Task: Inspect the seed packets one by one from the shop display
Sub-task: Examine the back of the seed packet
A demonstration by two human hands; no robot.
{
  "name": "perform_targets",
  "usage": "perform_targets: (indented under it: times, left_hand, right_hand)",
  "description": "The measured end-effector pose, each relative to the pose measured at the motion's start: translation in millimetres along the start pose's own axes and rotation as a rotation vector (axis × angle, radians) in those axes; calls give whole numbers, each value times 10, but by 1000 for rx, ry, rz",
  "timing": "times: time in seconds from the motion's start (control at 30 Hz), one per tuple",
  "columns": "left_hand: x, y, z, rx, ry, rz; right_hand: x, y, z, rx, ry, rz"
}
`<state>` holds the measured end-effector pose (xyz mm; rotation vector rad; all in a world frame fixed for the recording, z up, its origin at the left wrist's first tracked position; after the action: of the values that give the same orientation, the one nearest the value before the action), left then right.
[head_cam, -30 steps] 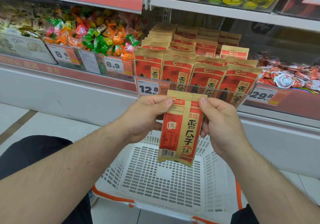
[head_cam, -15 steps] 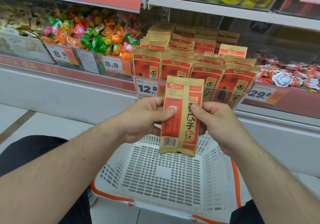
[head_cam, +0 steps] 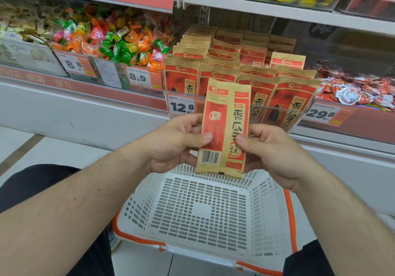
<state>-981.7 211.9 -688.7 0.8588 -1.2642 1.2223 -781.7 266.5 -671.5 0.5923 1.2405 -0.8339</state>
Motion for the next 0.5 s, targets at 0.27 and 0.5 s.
perform_targets:
  times: [0.27,0.5]
  left_hand:
    - [-27,23,-5,-7,-3,75]
    - [0,-5,1,60,37,-1]
  right_hand:
    - [-29,19,51,-145,-85,15]
    - [-35,-10,50,-101,-86,21]
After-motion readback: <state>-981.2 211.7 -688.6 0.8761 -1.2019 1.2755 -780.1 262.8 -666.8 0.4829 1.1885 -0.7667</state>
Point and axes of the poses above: each hand's wrist, its own z-axis away from the middle knuckle, its own y-axis out of the back of the hand, x = y × z, the point moved 1 cm from there along -z, towards the middle knuckle, and after that the axes turned 9 degrees about -z, right-handed, at the moved point
